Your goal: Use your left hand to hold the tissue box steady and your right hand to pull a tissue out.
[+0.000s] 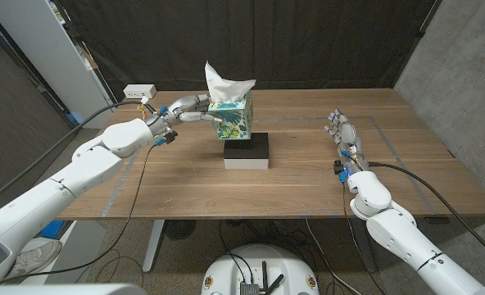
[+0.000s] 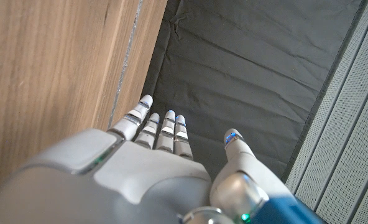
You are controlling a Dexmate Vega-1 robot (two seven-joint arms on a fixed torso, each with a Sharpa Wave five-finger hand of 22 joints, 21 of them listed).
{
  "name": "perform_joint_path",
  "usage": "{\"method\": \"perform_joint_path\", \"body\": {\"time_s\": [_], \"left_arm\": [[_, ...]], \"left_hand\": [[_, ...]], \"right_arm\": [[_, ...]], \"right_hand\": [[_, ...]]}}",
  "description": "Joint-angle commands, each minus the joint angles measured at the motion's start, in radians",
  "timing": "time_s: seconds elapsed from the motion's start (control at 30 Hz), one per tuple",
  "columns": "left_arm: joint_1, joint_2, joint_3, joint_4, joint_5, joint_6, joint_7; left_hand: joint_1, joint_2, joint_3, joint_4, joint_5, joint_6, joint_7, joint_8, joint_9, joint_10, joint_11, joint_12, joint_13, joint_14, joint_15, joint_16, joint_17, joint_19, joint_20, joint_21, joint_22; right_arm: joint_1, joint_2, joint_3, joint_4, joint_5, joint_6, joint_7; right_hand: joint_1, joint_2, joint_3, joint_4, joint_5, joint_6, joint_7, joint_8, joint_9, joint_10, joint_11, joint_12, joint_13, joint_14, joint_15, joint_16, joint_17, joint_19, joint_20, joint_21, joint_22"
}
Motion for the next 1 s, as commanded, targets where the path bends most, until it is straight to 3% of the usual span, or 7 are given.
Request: {"method": "perform_joint_path", "body": {"time_s": [0.03, 1.0], "left_arm": [[-0.004, -0.004, 0.003, 0.007, 0.000, -0.004, -0.002], [-0.004, -0.006, 0.003, 0.012, -0.002, -0.005, 0.000]], "left_hand": [[-0.005, 0.009, 0.011, -0.001, 0.009, 0.004, -0.001, 0.005, 0.001, 0.008, -0.003, -0.006, 0.004, 0.008, -0.111, -0.002, 0.005, 0.003, -0.008, -0.002, 0.003], [-0.007, 0.008, 0.015, -0.003, 0.009, 0.005, -0.001, 0.008, 0.002, 0.011, -0.004, -0.011, 0.009, 0.009, -0.112, -0.003, 0.005, 0.004, -0.009, -0.004, 0.003]], "right_arm": [[0.008, -0.019, 0.007, -0.048, 0.021, -0.053, -0.007], [0.010, -0.059, 0.045, -0.152, 0.060, -0.149, -0.028]], "right_hand": [[-0.001, 0.019, -0.002, 0.003, -0.002, 0.004, 0.007, 0.002, 0.005, 0.005, 0.007, -0.001, 0.005, 0.007, 0.009, 0.009, 0.005, 0.004, 0.005, 0.003, 0.005], [-0.009, 0.023, -0.002, 0.010, -0.003, 0.007, 0.014, 0.004, 0.005, 0.005, 0.014, 0.000, 0.005, 0.007, 0.017, 0.012, 0.011, 0.012, 0.009, 0.005, 0.006]]}}
